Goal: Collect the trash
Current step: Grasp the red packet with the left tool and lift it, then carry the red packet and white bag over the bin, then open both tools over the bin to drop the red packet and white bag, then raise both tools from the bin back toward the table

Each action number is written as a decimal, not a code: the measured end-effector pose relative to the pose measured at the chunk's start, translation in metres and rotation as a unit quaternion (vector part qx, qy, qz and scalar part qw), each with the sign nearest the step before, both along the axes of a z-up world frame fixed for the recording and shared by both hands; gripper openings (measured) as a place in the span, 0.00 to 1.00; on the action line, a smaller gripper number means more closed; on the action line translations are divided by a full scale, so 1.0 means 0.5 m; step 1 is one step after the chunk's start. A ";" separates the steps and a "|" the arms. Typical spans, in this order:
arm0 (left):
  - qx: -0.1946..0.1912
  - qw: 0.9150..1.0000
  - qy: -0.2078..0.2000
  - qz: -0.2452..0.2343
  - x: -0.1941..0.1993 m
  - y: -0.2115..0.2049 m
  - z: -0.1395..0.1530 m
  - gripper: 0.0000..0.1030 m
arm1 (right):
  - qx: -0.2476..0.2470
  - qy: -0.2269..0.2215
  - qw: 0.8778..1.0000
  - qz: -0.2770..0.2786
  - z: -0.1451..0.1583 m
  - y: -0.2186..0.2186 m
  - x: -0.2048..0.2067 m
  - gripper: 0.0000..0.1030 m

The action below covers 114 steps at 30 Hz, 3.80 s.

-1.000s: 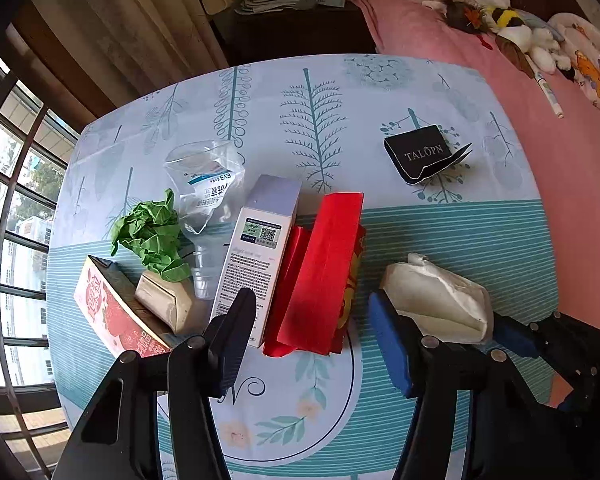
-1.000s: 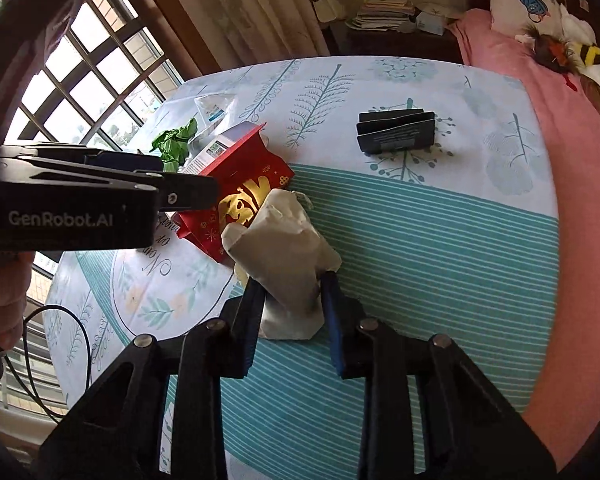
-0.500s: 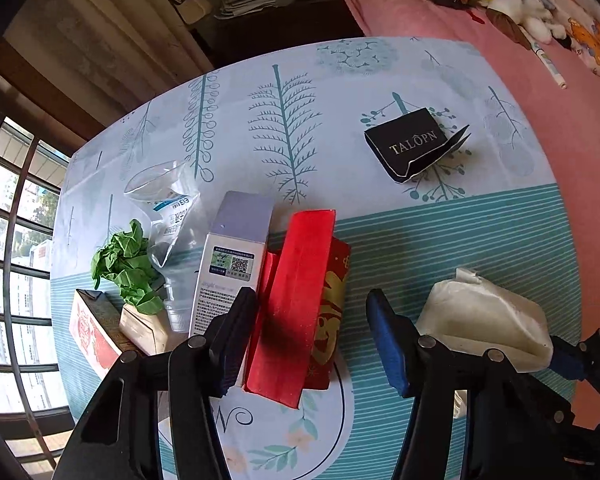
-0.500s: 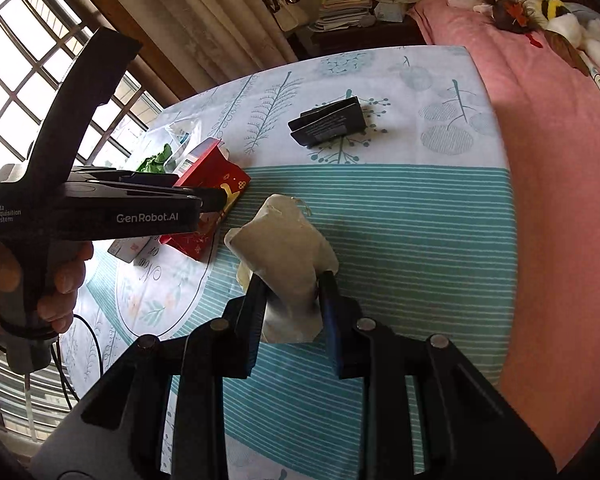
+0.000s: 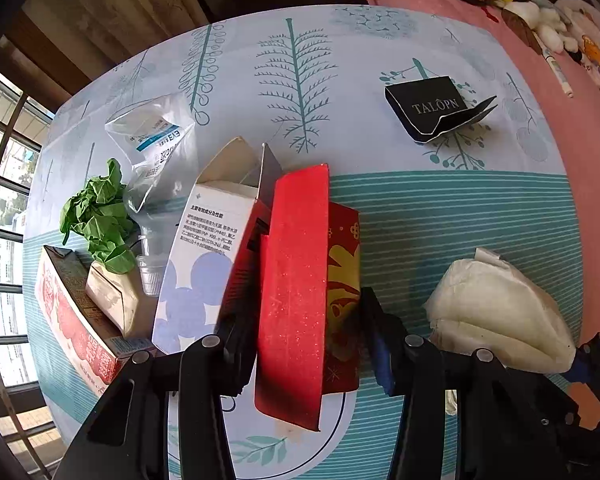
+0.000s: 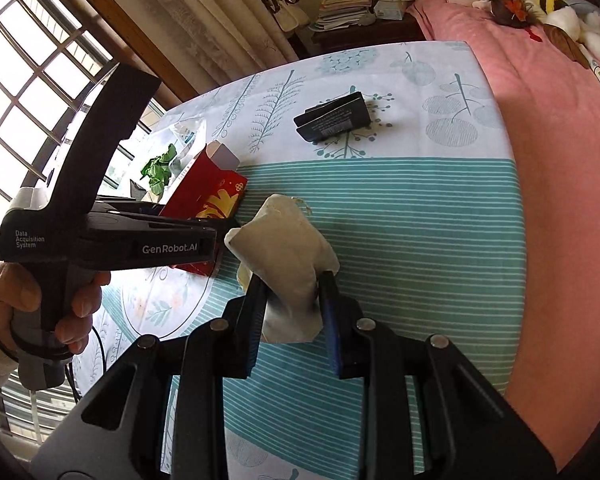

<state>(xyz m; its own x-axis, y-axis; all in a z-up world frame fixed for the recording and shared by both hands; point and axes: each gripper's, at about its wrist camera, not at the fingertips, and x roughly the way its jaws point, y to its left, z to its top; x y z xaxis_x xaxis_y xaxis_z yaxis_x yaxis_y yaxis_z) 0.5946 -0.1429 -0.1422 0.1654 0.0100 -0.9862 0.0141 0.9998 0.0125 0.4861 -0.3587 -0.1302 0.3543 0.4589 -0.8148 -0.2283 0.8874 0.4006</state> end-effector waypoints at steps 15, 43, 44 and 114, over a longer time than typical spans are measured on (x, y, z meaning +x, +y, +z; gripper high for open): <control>-0.049 0.998 -0.021 -0.016 -0.131 0.039 0.065 0.24 | 0.003 -0.005 1.000 -0.004 0.039 0.026 -0.058 0.20; -0.115 0.972 -0.161 -0.124 -0.976 0.364 0.371 0.24 | -0.029 -0.077 0.990 -0.110 0.313 0.365 -0.792 0.20; -0.116 0.972 -0.160 -0.129 -1.006 0.380 0.368 0.24 | -0.032 -0.076 0.990 -0.112 0.317 0.385 -0.825 0.20; -0.031 0.996 0.023 -0.080 -1.179 0.330 -0.415 0.81 | -0.114 0.201 0.958 -0.169 -0.517 0.379 -1.030 0.42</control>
